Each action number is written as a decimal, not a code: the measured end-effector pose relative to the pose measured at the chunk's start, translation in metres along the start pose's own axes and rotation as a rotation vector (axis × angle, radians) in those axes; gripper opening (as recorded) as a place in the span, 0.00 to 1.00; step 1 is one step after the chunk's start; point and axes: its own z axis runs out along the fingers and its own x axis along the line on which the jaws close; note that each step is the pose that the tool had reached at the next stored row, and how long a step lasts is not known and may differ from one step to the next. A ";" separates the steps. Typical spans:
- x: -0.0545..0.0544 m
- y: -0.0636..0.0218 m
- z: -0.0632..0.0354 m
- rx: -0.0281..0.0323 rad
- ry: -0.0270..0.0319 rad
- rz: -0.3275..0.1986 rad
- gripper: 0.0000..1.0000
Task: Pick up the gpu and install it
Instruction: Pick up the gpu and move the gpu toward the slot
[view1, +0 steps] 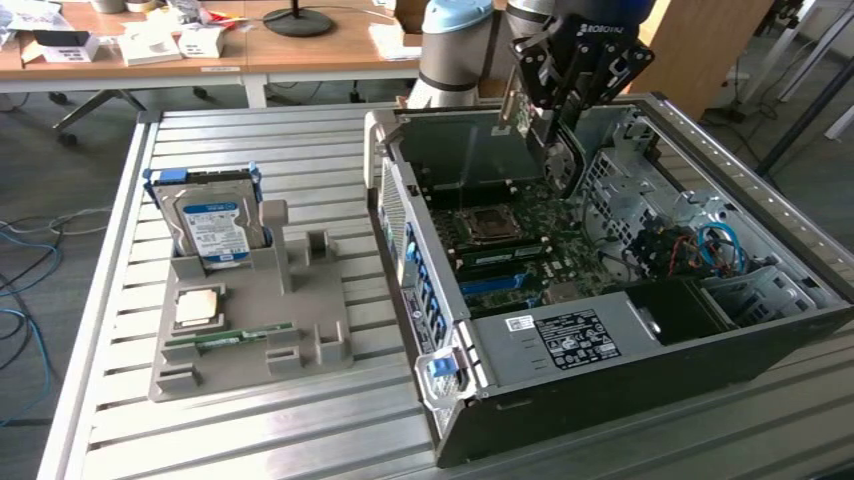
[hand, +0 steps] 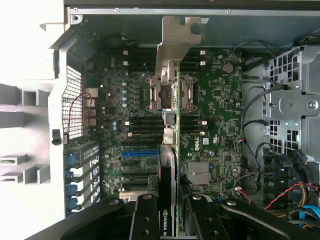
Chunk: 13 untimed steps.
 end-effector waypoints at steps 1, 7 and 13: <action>0.000 0.0000 0.0000 0.0000 0.0000 0.000 0.27; -0.005 0.0002 0.0001 0.0000 0.0000 0.000 0.27; -0.008 0.0003 0.0002 0.0000 0.0000 0.000 0.27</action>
